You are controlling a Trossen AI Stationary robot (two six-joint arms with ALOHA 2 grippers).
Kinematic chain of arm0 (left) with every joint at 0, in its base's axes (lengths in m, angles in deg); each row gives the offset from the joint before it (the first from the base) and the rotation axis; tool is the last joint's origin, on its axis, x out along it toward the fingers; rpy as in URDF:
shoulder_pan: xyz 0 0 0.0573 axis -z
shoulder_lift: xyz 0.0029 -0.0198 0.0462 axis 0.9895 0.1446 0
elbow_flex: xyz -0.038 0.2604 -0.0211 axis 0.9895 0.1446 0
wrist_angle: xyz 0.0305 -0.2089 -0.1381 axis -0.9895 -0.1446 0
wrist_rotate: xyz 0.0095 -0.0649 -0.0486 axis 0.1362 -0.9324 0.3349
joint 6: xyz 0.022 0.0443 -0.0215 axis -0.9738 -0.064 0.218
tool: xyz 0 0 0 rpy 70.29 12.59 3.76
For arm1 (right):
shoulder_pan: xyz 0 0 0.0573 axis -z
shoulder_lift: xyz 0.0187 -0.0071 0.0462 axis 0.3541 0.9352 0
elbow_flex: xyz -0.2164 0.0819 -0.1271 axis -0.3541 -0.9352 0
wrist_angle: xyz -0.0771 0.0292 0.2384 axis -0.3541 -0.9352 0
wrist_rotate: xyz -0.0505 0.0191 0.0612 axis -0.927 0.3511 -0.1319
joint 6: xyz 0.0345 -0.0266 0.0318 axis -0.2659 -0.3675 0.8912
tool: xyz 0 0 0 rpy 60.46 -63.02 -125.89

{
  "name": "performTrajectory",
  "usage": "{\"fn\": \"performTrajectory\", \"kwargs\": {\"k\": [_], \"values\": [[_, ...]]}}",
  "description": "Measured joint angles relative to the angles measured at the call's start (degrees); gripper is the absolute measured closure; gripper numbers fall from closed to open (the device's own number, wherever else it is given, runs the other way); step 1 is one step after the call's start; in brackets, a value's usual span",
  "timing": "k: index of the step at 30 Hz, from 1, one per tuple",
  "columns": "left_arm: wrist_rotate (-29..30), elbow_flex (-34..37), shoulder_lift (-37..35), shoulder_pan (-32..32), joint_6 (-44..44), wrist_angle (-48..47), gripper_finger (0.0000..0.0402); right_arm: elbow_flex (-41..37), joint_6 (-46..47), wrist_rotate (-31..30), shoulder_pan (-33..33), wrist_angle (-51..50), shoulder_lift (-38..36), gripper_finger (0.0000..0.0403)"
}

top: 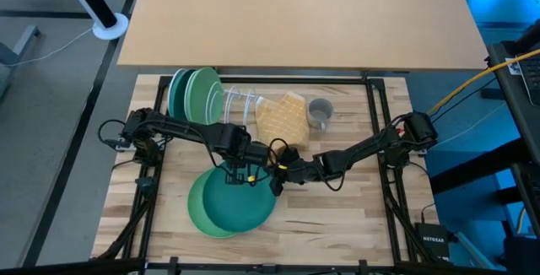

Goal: Sort dishes
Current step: Put the left dark green plate into the dish rack

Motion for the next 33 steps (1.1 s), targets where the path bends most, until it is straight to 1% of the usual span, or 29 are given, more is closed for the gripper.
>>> {"fn": "performTrajectory", "kwargs": {"k": [5, 12, 14, 18, 24, 26, 29, 30, 33], "values": [[-0.78, 0.00, 0.00, -0.02, 0.70, 0.07, 0.0394, 0.04, -0.14, -0.34, -0.04, 0.09, -0.02, 0.0375], [-0.85, 0.00, 0.00, -0.06, 2.43, 0.07, 0.0398, 0.07, 0.12, 0.81, 0.00, 0.10, -0.11, 0.0359], [-0.93, 0.00, 0.02, -0.02, 2.51, 0.09, 0.0399, 0.09, 0.11, 1.93, 0.00, 0.09, -0.11, 0.0352], [-1.11, 0.00, 0.02, -0.02, 2.43, -0.10, 0.0399, 0.11, -0.41, 5.24, 0.74, -0.54, -0.15, 0.0331], [-0.98, 0.00, 0.02, -0.02, 3.00, -1.53, 0.0400, 0.11, 0.15, 10.86, 3.11, -2.67, -0.17, 0.0285], [-0.92, 0.00, 0.02, 0.00, 4.22, -3.39, 0.0400, 0.11, 0.14, 14.88, 3.90, -3.02, -0.17, 0.0275], [-0.84, 0.00, 0.02, 0.02, 6.18, -7.78, 0.0401, 0.11, -0.65, 22.44, 5.02, -3.05, -0.17, 0.0270], [-0.67, 0.01, 0.02, 0.03, 6.84, -9.20, 0.0401, 0.11, -1.34, 23.96, 5.29, -3.04, -0.17, 0.0270], [-0.63, 0.02, 0.00, 0.04, 7.37, -8.52, 0.0401, 0.11, -2.93, 24.87, 5.42, -3.04, -0.17, 0.0271]]}}
